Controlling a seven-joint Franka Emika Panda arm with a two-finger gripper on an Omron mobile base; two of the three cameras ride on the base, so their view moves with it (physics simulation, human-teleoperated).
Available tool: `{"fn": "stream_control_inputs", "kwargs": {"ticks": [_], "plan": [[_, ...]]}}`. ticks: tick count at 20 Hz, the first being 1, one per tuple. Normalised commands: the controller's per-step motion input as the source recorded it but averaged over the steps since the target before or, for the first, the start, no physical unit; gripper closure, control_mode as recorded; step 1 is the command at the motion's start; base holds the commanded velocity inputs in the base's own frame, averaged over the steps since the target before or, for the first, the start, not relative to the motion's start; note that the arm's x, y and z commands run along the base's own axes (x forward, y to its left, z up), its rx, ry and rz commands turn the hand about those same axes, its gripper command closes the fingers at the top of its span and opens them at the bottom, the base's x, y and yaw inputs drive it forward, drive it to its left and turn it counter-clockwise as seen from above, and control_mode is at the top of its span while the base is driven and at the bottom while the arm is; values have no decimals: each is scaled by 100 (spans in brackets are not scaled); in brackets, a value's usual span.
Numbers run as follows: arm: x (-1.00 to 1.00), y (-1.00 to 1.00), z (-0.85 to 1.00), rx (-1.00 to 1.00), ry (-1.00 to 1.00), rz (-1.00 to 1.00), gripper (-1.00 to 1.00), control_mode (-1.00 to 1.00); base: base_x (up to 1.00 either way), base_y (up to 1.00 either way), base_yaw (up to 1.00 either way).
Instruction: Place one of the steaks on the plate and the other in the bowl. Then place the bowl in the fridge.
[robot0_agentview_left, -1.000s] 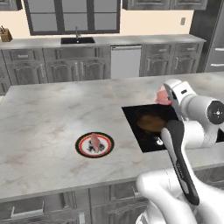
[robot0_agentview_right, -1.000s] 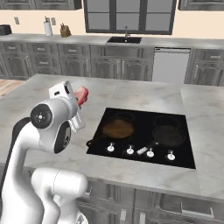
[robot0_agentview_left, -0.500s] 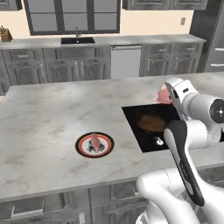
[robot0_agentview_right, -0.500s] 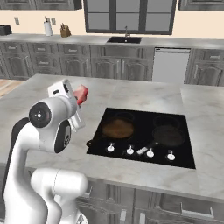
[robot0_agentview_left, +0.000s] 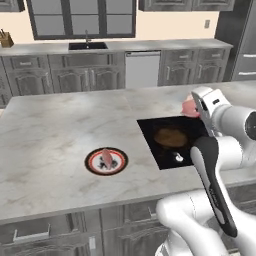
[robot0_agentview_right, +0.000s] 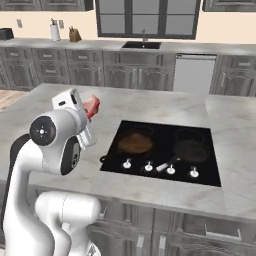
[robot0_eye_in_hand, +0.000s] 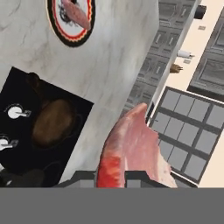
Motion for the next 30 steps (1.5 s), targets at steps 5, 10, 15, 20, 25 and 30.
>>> {"fn": "stream_control_inputs", "kwargs": {"ticks": [5,10,15,20,25,30], "plan": [[0,0,0,0,0,0,100,100,-13,-53,-7],[0,0,0,0,0,0,100,100,-12,-72,-7],[0,0,0,0,0,0,100,100,-23,-63,-4],[0,0,0,0,0,0,100,100,-20,-60,-3],[0,0,0,0,0,0,100,100,-12,-63,-2],[0,0,0,0,0,0,100,100,-1,-62,-2]]}}
